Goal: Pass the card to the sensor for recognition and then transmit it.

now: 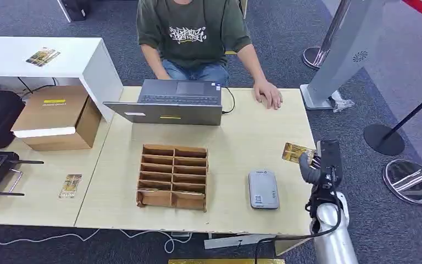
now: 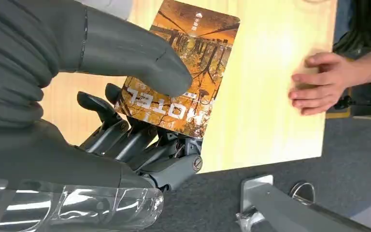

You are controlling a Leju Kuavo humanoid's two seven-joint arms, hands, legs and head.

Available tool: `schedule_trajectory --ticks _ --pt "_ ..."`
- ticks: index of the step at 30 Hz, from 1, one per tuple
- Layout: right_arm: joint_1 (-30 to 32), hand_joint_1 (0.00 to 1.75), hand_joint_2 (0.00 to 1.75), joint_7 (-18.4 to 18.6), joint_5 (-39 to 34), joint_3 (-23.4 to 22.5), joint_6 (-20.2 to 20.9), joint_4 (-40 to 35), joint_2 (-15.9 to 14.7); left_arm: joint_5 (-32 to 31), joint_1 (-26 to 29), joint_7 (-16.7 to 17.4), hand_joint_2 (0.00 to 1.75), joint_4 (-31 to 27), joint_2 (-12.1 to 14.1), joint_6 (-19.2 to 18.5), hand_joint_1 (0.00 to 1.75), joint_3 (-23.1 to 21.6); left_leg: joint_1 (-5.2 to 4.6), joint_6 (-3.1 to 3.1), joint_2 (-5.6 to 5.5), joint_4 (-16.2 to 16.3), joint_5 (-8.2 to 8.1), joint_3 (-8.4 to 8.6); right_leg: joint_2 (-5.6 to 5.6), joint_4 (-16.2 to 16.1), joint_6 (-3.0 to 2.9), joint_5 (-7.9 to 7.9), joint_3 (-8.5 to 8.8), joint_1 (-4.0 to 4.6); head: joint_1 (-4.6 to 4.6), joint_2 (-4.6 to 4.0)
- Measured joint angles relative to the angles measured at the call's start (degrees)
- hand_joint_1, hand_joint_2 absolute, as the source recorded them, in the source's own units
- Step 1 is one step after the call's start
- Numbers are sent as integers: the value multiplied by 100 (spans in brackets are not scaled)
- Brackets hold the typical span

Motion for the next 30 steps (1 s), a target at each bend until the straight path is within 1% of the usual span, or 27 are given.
schedule_trajectory --ticks 8,14,22,30 --pt "400 175 175 173 205 -2 -70 -295 15 0 10 -2 0 -146 -61 -59 0 35 0 0 0 0 0 0 0 0 0 0 0 0 2 0" --pt "601 175 175 310 404 -2 -31 -491 74 0 20 -2 0 -280 -122 -151 0 35 0 0 0 0 0 0 0 0 0 0 1 0 0 0" --pt "741 175 175 424 599 39 33 -522 103 0 35 -2 0 -402 -160 -227 0 57 0 0 0 0 0 0 0 0 0 0 1 0 0 0" --pt "856 175 175 599 842 232 39 -522 155 0 37 9 0 -468 -164 -264 0 68 1 0 1 -1 0 0 0 0 -1 -1 1 0 0 0"
